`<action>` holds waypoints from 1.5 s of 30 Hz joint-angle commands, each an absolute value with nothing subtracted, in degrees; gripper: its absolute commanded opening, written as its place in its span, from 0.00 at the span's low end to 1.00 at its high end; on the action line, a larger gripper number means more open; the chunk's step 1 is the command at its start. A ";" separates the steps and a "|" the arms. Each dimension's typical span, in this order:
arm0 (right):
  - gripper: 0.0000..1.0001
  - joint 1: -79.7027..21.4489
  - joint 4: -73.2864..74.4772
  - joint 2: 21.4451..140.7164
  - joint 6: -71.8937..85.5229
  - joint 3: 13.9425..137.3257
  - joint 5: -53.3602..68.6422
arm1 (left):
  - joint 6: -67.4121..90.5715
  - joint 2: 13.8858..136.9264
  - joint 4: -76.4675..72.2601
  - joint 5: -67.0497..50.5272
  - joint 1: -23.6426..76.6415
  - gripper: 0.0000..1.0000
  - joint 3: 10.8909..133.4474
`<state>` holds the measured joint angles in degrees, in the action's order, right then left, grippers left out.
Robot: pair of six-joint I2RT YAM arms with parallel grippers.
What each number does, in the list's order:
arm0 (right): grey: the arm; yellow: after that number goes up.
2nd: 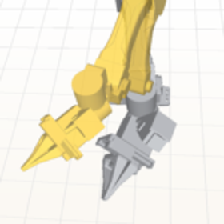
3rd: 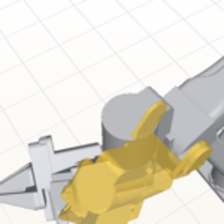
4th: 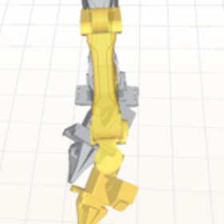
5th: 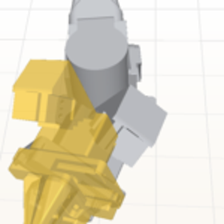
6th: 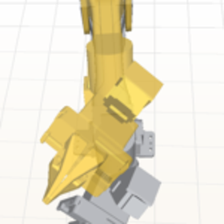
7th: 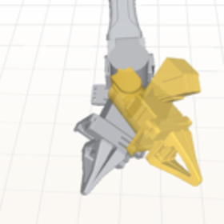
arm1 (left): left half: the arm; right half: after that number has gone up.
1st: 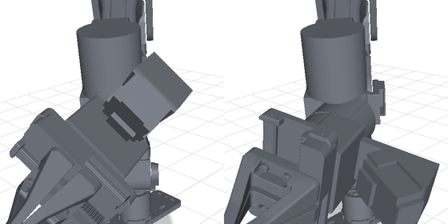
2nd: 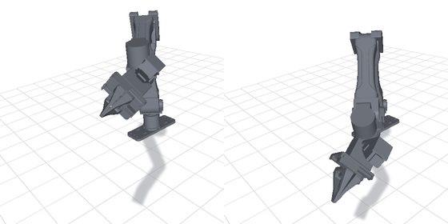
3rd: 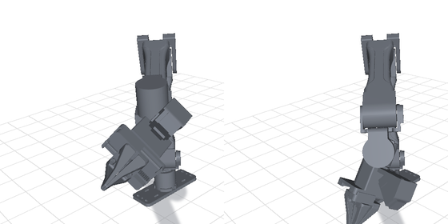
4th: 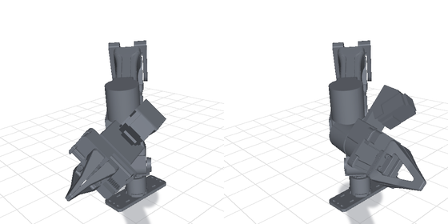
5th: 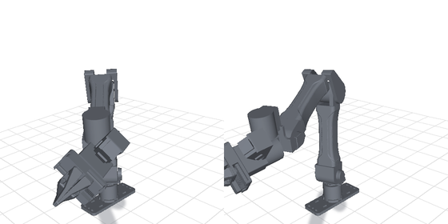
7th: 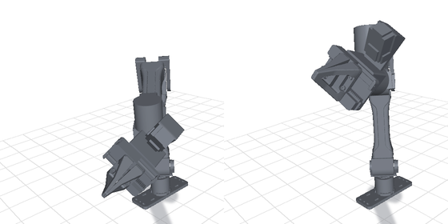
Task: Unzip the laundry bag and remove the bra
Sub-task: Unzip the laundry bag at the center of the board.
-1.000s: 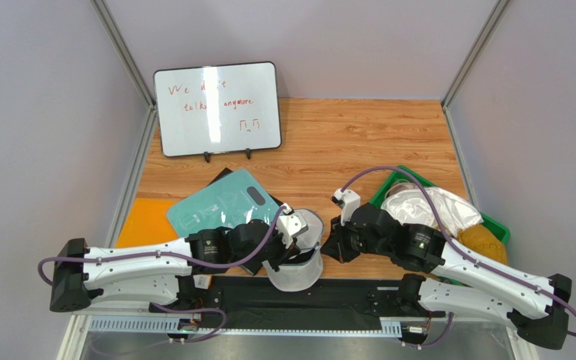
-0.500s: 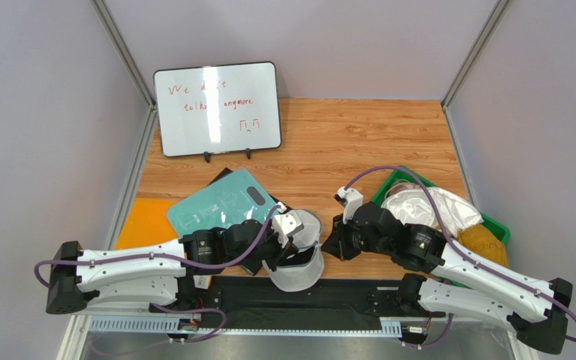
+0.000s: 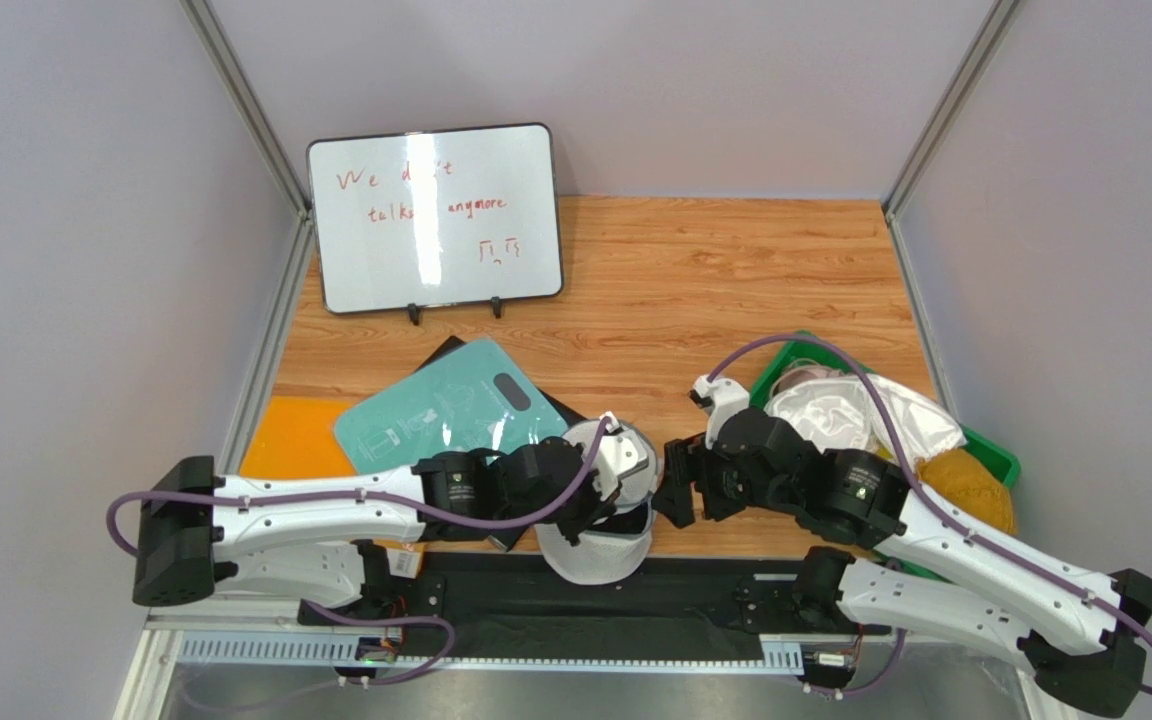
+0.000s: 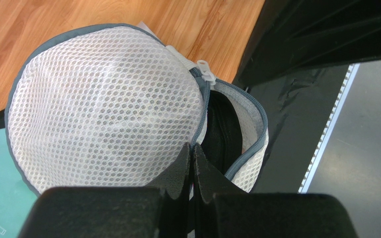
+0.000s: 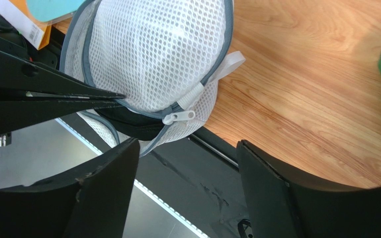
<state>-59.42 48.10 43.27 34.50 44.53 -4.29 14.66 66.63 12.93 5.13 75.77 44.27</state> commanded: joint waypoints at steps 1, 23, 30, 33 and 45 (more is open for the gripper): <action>0.78 -59.24 50.89 41.31 34.72 47.99 -7.82 | 15.55 68.46 12.22 4.30 76.99 0.10 47.90; 0.77 -59.24 43.25 45.26 31.47 47.90 -1.32 | 45.08 56.79 40.33 31.29 73.39 0.74 51.34; 0.76 -60.73 40.87 50.18 29.71 49.57 1.32 | 50.00 49.92 31.74 21.92 67.08 0.78 41.06; 0.75 -61.78 39.73 51.24 29.71 50.01 1.49 | 50.53 48.87 27.69 18.73 65.39 0.78 38.59; 0.75 -64.42 38.76 55.55 28.12 51.86 0.09 | 52.12 51.77 21.09 17.40 65.30 0.79 39.20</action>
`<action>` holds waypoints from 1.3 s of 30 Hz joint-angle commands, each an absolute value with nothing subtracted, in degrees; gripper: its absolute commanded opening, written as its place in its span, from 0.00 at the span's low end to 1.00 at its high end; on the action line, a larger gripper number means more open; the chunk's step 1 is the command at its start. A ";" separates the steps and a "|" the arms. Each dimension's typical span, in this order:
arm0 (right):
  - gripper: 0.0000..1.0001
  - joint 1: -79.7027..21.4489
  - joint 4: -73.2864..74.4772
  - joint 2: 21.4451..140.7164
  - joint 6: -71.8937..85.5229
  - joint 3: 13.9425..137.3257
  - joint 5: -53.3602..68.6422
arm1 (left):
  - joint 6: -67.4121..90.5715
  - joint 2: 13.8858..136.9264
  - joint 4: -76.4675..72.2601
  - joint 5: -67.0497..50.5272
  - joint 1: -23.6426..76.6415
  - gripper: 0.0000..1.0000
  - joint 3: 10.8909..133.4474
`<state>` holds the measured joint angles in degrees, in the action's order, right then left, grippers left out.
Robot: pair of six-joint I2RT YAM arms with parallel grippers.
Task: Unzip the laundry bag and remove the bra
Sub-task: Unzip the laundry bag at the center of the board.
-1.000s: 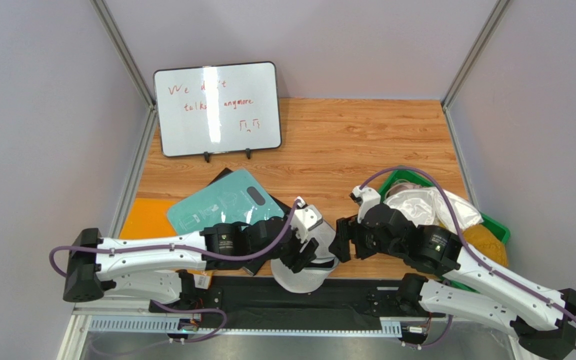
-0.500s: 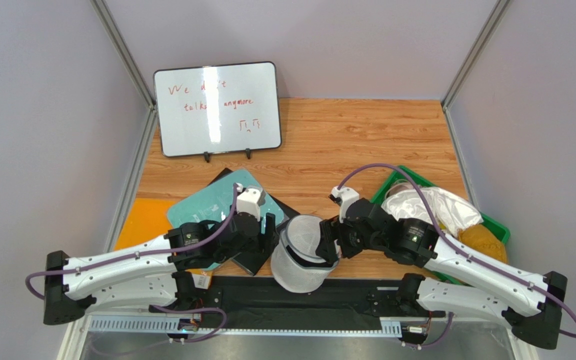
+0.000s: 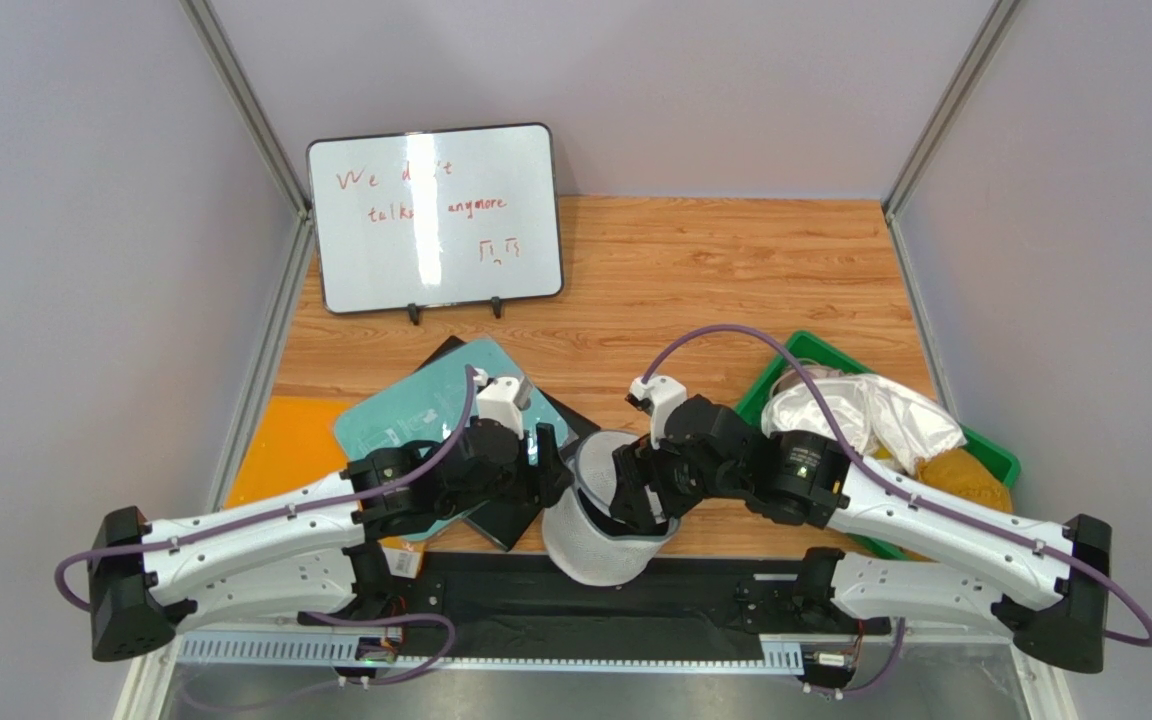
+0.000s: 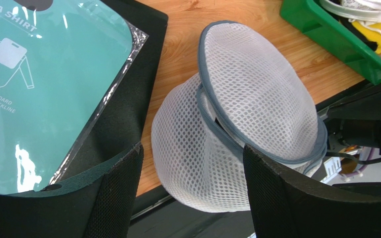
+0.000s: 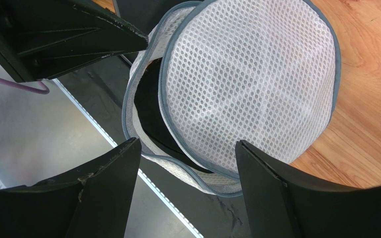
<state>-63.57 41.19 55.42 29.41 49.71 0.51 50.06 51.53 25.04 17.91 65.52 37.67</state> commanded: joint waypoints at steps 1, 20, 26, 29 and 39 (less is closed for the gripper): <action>0.75 -64.25 38.67 55.55 28.21 51.77 0.09 | 52.21 52.03 20.83 17.32 65.30 0.79 39.20; 0.74 -66.27 40.69 60.29 26.98 53.35 -7.20 | 52.29 54.23 24.43 15.82 65.30 0.55 39.03; 0.74 -68.55 40.43 64.68 26.28 55.63 -9.66 | 52.64 52.47 24.26 15.82 65.30 0.39 37.53; 0.74 -69.78 41.31 66.96 26.11 57.21 -11.68 | 53.17 51.42 24.17 15.56 65.30 0.32 36.48; 0.72 -74.44 42.89 73.03 25.58 62.05 -15.38 | 53.53 50.18 23.56 15.38 65.30 0.05 35.16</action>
<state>-72.58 42.72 71.72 26.59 58.50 -12.21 52.93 50.81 24.62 15.55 65.49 35.33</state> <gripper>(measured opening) 0.727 0.121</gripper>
